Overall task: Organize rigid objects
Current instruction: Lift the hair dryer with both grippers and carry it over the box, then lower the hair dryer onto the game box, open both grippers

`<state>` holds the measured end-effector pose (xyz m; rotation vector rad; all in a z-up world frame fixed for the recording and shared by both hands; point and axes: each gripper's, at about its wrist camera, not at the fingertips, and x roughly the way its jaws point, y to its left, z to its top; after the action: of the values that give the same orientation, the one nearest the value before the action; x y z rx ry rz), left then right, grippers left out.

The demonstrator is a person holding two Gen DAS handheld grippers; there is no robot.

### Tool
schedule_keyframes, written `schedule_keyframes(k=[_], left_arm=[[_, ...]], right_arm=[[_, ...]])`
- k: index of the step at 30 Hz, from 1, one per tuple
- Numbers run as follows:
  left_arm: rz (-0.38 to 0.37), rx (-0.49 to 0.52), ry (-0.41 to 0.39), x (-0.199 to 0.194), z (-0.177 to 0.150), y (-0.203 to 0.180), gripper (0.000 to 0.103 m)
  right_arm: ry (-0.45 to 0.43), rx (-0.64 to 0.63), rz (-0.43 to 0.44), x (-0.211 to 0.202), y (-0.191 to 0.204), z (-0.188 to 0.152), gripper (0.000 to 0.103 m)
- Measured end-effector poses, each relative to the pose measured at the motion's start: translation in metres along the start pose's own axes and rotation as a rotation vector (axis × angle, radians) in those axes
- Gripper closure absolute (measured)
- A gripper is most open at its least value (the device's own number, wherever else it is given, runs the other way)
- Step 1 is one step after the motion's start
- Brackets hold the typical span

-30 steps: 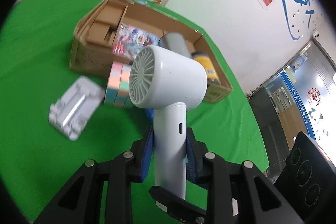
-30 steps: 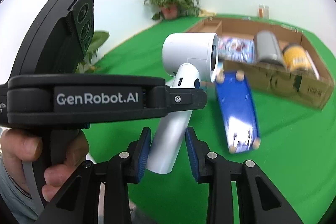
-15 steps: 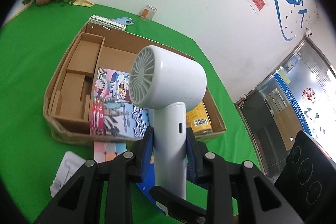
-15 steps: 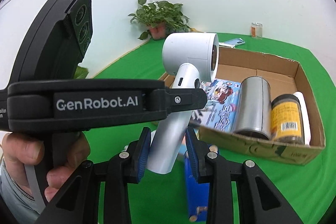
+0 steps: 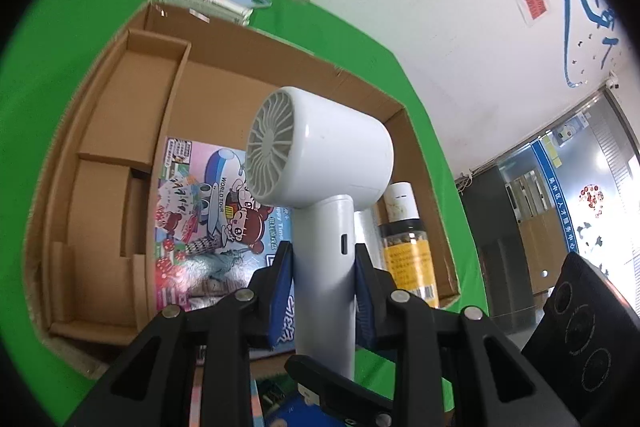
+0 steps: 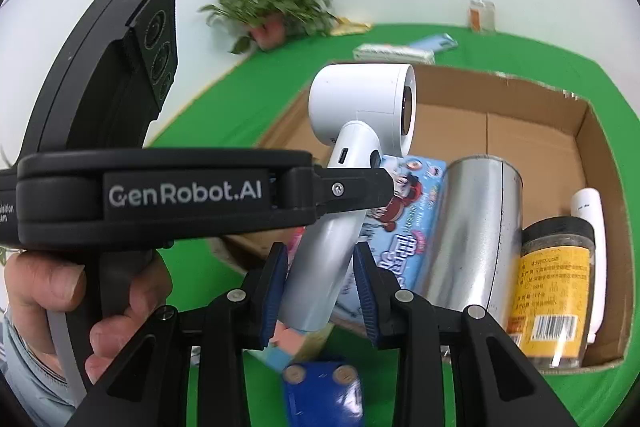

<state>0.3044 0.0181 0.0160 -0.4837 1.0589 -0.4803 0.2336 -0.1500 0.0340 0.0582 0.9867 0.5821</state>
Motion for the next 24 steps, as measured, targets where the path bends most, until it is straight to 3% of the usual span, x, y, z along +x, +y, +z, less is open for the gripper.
schedule_keyframes(k=[10, 17, 24], left_arm=[[-0.007, -0.103, 0.111, 0.052, -0.005, 0.03, 0.075], [-0.037, -0.178, 0.142, 0.067, -0.005, 0.038, 0.075], [0.015, -0.125, 0.156, 0.07, -0.003, 0.029, 0.075]], right_arm=[[0.076, 0.049, -0.033, 0.039, -0.026, -0.007, 0.072], [0.047, 0.019, -0.069, 0.021, -0.024, -0.019, 0.071], [0.001, 0.014, -0.065, -0.012, -0.017, -0.041, 0.068]])
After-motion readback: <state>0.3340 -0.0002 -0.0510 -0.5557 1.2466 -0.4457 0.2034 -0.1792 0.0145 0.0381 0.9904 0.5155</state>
